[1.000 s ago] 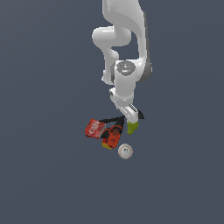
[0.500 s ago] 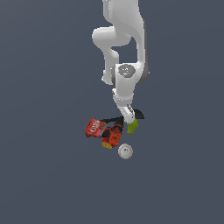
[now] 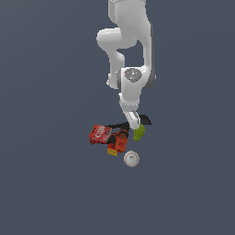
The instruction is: Pick up a designated object from a clutter of objects.
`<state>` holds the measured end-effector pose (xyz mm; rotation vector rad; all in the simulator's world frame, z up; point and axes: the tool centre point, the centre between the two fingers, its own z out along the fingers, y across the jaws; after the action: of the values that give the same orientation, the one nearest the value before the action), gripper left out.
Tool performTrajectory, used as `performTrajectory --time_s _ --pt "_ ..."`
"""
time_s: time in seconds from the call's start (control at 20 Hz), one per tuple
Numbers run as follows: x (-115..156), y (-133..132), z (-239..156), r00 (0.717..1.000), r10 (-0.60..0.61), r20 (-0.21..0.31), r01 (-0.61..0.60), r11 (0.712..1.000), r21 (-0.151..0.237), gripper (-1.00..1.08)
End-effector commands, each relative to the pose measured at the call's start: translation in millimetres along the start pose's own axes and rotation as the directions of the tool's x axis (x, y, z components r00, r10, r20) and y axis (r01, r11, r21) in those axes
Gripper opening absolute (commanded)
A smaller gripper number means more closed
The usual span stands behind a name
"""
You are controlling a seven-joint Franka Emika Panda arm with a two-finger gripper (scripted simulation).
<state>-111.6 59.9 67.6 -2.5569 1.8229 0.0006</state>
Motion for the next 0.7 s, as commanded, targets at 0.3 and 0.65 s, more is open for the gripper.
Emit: performTrajectory --time_s 0.3,0.65 --pt "0.8 1.3 18.6 1.000 0.004 0.000 -0.004 1.000 -0.001 1.00" --pt "0.8 1.8 44.6 1.000 0.007 0.000 -0.007 1.000 -0.001 1.00"
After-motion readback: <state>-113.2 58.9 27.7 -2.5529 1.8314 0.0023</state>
